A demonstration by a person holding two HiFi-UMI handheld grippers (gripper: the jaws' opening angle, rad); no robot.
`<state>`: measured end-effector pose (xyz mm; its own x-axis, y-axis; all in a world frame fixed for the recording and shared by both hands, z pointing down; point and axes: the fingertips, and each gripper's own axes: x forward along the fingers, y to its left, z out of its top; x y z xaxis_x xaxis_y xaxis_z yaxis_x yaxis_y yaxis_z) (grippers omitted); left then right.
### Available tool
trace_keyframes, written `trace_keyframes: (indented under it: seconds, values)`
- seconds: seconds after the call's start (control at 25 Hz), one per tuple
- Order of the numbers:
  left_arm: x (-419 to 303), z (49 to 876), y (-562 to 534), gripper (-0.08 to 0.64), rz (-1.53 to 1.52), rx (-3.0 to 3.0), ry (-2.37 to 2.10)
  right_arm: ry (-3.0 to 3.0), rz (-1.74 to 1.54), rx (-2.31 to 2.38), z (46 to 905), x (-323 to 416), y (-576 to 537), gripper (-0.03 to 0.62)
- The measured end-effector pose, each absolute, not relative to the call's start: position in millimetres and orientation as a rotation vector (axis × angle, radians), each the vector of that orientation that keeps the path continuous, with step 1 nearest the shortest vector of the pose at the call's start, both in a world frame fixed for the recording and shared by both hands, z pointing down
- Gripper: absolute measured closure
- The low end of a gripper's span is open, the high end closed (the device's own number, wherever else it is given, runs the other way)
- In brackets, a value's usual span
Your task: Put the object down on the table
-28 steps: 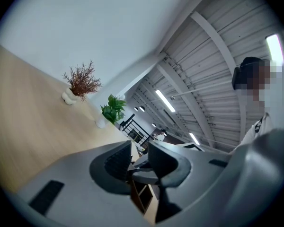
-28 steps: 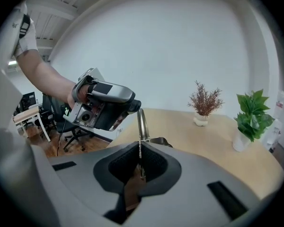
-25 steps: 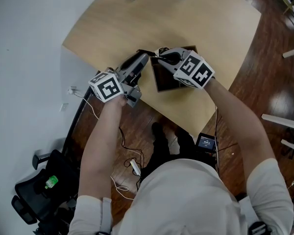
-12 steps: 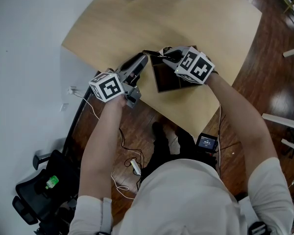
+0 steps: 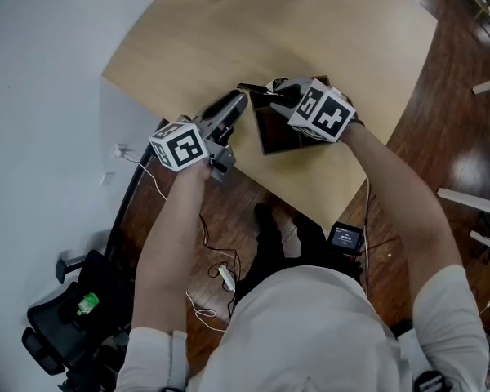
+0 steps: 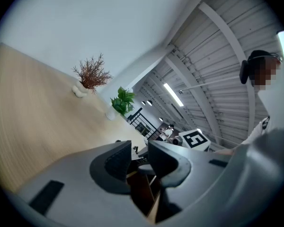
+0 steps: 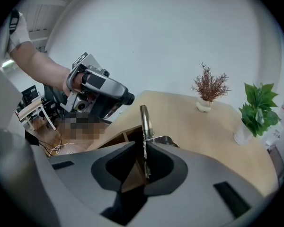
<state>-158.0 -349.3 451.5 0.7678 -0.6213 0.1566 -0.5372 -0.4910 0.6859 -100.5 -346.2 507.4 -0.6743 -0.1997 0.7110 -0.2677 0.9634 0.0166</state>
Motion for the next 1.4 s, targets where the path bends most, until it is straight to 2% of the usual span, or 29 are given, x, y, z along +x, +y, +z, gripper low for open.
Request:
trace_keyframes:
  seconds: [1.2, 1.4]
  values:
    - [-150, 448, -342, 0.473, -0.116, 2.222, -0.853, -2.321, 0.162, 0.47, 501, -79, -358, 0.545]
    - [-149, 443, -338, 0.474, -0.116, 2.23, -0.86, -2.34, 0.152, 0.495, 494, -77, -356, 0.525]
